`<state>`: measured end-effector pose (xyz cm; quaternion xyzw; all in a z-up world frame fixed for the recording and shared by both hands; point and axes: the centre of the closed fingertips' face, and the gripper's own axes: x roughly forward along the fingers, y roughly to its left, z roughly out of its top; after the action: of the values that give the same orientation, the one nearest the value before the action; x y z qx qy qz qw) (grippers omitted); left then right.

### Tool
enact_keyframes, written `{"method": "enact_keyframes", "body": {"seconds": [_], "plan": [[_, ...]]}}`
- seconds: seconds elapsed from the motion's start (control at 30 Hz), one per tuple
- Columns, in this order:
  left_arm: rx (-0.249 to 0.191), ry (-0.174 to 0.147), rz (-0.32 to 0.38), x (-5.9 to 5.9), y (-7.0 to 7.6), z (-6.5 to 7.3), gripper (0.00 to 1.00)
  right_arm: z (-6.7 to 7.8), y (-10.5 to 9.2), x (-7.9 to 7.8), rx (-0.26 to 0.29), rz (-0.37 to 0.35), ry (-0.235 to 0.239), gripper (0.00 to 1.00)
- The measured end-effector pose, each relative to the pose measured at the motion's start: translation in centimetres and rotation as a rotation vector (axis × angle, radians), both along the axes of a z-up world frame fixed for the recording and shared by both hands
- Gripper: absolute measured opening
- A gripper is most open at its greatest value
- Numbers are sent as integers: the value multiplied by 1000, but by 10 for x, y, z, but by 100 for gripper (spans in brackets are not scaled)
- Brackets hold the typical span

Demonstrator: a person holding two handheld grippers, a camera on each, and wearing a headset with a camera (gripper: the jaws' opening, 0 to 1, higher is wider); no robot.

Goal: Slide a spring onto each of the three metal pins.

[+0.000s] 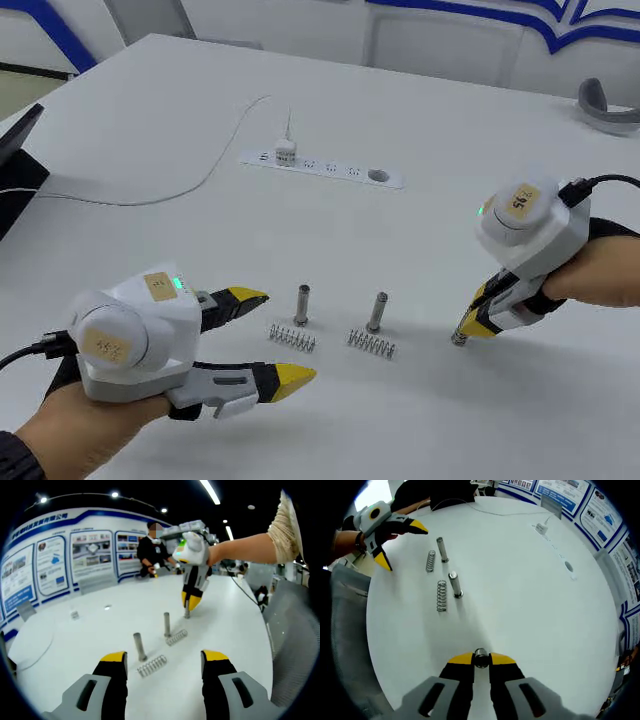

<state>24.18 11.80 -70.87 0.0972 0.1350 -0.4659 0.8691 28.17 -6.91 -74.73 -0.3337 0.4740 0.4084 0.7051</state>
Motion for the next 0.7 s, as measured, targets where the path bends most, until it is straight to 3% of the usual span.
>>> {"method": "enact_keyframes", "body": {"seconds": [0.43, 0.5, 0.7], "plan": [[-2, 0, 3, 1, 0, 0, 60, -4, -1, 1, 4, 7, -10, 15], [-5, 1, 4, 1, 0, 0, 60, -2, 0, -1, 12, 9, -10, 18], [-3, 1, 0, 1, -1, -1, 60, 16, 4, 0, 22, 20, -67, 24]]}}
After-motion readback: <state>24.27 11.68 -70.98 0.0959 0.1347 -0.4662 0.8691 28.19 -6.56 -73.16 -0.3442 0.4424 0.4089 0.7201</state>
